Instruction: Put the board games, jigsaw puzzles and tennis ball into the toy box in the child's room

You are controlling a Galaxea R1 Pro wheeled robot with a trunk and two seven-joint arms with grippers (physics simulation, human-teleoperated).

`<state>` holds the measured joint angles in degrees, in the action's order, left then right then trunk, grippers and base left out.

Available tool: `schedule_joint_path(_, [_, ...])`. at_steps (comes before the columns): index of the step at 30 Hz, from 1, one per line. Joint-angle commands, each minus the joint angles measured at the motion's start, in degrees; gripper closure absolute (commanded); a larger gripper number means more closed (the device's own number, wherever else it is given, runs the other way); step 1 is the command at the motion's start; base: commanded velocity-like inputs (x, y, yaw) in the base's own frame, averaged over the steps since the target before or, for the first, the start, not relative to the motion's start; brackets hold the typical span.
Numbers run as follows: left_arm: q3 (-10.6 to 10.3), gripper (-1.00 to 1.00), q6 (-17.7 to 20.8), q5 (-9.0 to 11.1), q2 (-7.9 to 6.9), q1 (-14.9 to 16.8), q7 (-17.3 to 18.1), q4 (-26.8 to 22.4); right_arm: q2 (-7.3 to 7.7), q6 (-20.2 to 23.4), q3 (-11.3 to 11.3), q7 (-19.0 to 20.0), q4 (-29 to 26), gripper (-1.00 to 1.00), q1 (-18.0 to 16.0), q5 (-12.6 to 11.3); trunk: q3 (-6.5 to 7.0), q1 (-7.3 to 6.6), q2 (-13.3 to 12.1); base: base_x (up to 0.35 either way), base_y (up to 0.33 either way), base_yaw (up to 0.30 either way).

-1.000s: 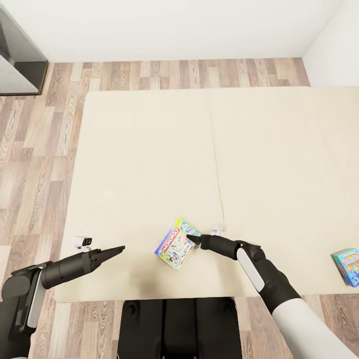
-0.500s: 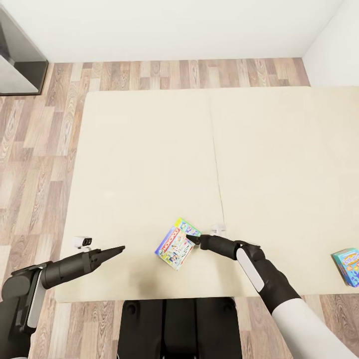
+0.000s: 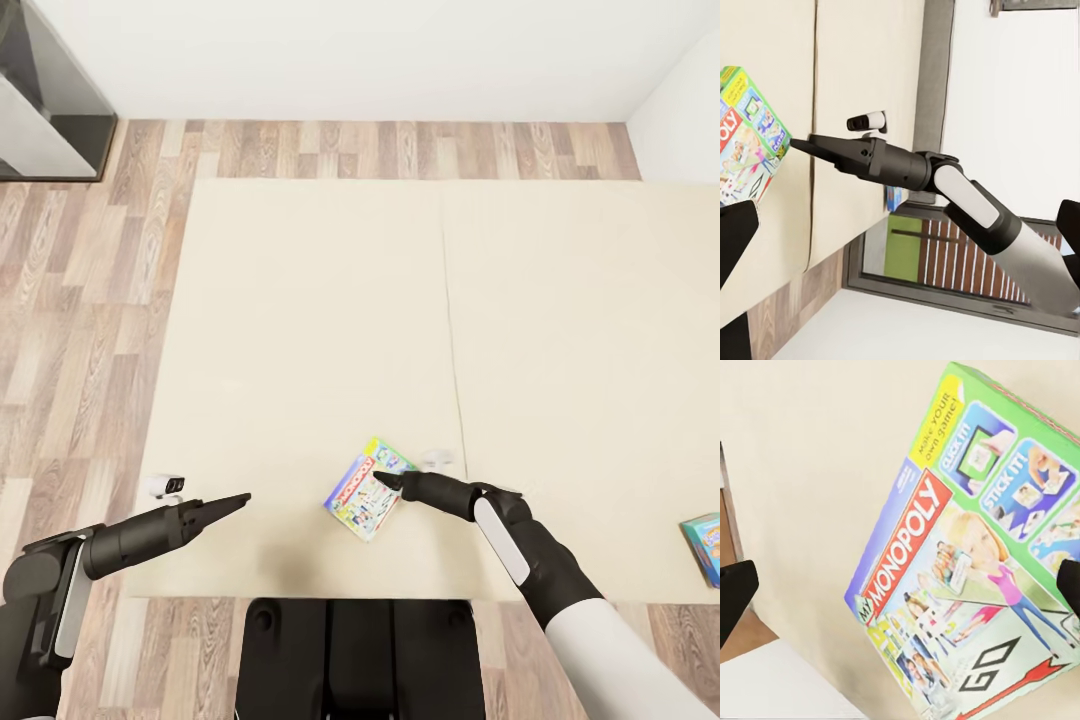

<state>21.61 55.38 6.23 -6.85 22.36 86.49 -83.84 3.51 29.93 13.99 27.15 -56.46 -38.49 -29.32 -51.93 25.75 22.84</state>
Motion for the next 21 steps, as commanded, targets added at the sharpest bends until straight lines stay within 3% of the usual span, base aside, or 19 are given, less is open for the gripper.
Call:
schedule_joint_path(1, [0.00, -1.00, 0.61, -0.03, -0.01, 0.03, 0.23, -0.01, 0.06, 0.31, 0.08, -0.08, -0.06, -1.00, -0.01, -0.39, -0.06, 0.03, 0.09, 0.000, 0.030, 0.180])
schedule_joint_path(21, [0.01, -1.00, 0.59, 0.01, -0.01, 0.02, 0.26, -0.01, 0.09, 0.31, 0.17, -0.08, -0.13, -1.00, -0.01, -0.39, -0.06, 0.03, 0.09, 0.000, 0.005, 0.030])
